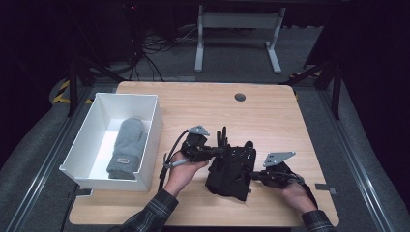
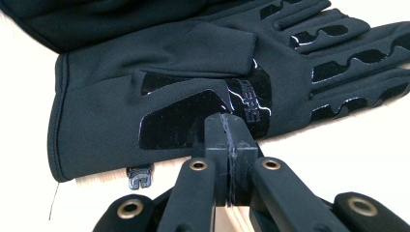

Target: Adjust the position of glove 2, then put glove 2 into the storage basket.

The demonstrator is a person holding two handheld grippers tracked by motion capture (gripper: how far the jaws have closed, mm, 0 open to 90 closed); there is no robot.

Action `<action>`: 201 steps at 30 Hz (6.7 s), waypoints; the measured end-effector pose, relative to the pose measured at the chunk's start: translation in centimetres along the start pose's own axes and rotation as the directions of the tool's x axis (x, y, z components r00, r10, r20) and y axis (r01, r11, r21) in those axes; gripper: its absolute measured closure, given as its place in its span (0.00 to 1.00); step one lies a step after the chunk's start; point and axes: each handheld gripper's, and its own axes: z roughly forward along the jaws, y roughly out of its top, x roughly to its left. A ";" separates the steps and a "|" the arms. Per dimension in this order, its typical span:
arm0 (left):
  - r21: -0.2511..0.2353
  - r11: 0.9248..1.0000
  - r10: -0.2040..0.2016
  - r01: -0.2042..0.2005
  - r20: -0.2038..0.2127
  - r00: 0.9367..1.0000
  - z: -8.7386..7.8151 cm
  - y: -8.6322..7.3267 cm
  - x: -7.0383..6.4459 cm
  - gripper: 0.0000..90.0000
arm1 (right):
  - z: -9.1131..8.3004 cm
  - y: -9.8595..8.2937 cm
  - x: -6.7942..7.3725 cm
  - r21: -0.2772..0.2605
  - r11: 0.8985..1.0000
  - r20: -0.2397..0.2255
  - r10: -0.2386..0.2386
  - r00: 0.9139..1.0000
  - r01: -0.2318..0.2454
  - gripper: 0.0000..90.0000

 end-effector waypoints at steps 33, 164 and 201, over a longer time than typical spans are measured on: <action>0.085 0.996 0.006 -0.010 0.044 0.999 4.7 -1.2 -0.4 0.87 | 3.4 3.3 1.8 -0.026 0.997 -0.043 -0.072 0.996 0.071 1.00; 0.193 0.974 0.157 -0.119 -0.196 0.968 -5.2 4.0 -2.5 0.73 | -2.1 -3.1 -6.6 -0.122 0.974 0.348 0.223 0.911 -0.192 0.18; 0.051 0.998 0.003 0.022 -0.447 0.895 -19.8 3.9 2.7 0.73 | -2.1 -3.1 -6.6 -0.125 0.972 0.351 0.231 0.907 -0.199 0.18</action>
